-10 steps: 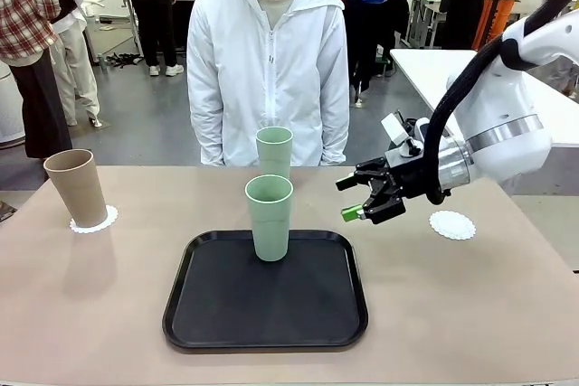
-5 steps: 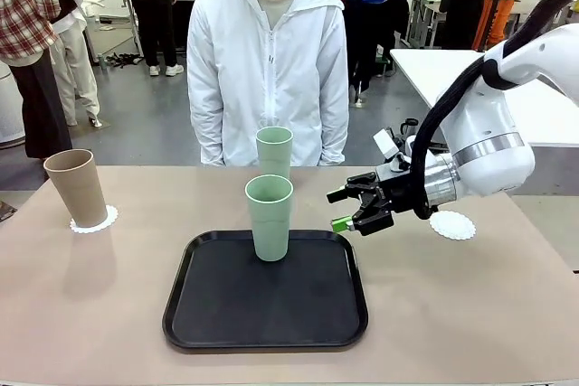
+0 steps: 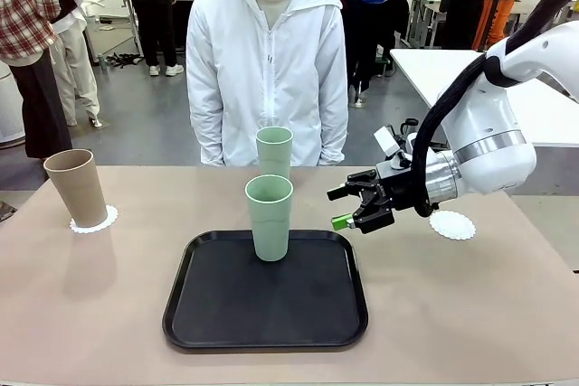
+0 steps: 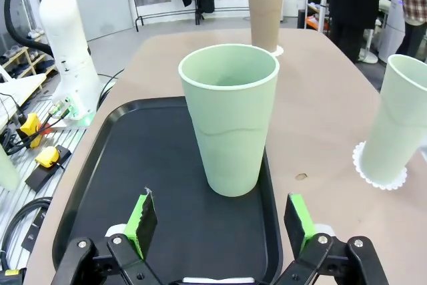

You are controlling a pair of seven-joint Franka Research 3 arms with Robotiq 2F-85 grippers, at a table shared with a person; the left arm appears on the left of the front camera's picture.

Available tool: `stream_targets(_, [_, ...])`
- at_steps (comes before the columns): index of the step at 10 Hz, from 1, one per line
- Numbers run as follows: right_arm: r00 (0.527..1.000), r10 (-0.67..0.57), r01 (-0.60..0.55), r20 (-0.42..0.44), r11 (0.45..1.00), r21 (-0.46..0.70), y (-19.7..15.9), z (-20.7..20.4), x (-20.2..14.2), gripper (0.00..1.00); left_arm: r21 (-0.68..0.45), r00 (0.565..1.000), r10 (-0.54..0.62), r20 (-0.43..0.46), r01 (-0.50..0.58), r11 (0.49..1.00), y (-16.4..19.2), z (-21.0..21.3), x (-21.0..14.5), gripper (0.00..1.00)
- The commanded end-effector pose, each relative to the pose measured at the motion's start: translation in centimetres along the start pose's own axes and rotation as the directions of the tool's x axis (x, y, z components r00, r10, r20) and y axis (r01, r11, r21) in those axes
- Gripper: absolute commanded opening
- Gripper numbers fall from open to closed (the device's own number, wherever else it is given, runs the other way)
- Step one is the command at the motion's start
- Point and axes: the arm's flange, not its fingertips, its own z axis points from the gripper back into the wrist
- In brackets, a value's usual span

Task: Place coasters on the table and set cups on them.
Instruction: Take one Reusable plastic cup from the Flat Tray and place it on a coaster set by the human.

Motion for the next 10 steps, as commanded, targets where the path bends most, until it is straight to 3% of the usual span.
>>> stream_targets(1, [1.000,0.007,-0.007,-0.007,1.000,0.008,0.1,0.2,0.0,1.00,0.006,1.000,0.005,0.002,-0.005,1.000,-0.1,0.1,-0.1,1.00])
stream_targets(6, [0.999,0.017,-0.015,0.031,0.996,-0.083,-1.9,-3.4,-1.7,1.00,0.006,1.000,0.005,0.002,-0.005,1.000,-0.1,0.1,-0.1,1.00])
stream_targets(10, [0.998,0.045,-0.043,0.039,0.998,-0.048,-2.7,-6.3,-2.8,1.00,0.006,1.000,0.005,0.002,-0.005,1.000,-0.1,0.1,-0.1,1.00])
